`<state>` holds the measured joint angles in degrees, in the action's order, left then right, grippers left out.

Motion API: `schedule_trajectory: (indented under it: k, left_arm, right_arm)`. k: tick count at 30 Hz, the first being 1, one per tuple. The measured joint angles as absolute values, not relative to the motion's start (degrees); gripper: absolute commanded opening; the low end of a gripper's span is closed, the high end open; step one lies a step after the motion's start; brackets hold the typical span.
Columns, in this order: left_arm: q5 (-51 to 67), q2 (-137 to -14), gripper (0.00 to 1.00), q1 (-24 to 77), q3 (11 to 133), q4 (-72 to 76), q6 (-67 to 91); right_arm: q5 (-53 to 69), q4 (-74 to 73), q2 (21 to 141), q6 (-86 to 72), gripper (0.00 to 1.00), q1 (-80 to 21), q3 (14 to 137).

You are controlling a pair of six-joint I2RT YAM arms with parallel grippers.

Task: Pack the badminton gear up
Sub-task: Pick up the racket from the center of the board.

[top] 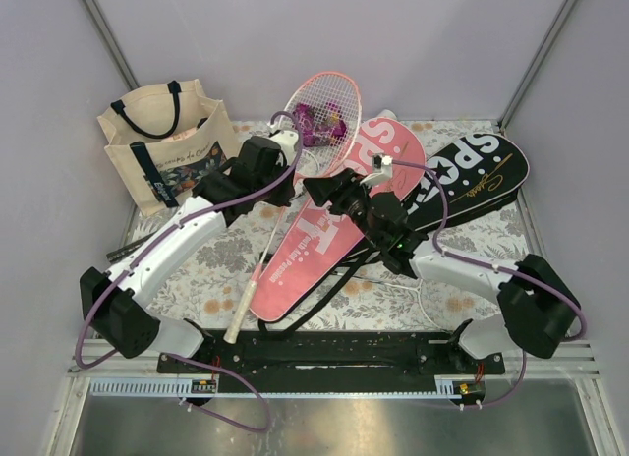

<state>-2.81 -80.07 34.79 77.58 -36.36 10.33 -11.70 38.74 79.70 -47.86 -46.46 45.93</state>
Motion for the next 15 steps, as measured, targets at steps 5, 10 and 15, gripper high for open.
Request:
schedule_trajectory:
  k: [5,10,15]
  left_arm:
    - [-2.79,-79.22,0.0,35.44,77.58,-36.36,11.05]
    - [-2.96,-78.0,0.0,35.77,77.58,-36.25,11.29]
    - [-4.6,-77.01,0.0,34.94,77.58,-36.6,13.65]
  right_arm:
    - [-13.47,41.23,84.6,-47.81,0.6,-47.03,46.94]
    - [-13.87,43.2,88.6,-48.25,0.52,-47.37,49.47]
    - [-12.53,46.15,91.98,-49.17,0.5,-47.59,52.29]
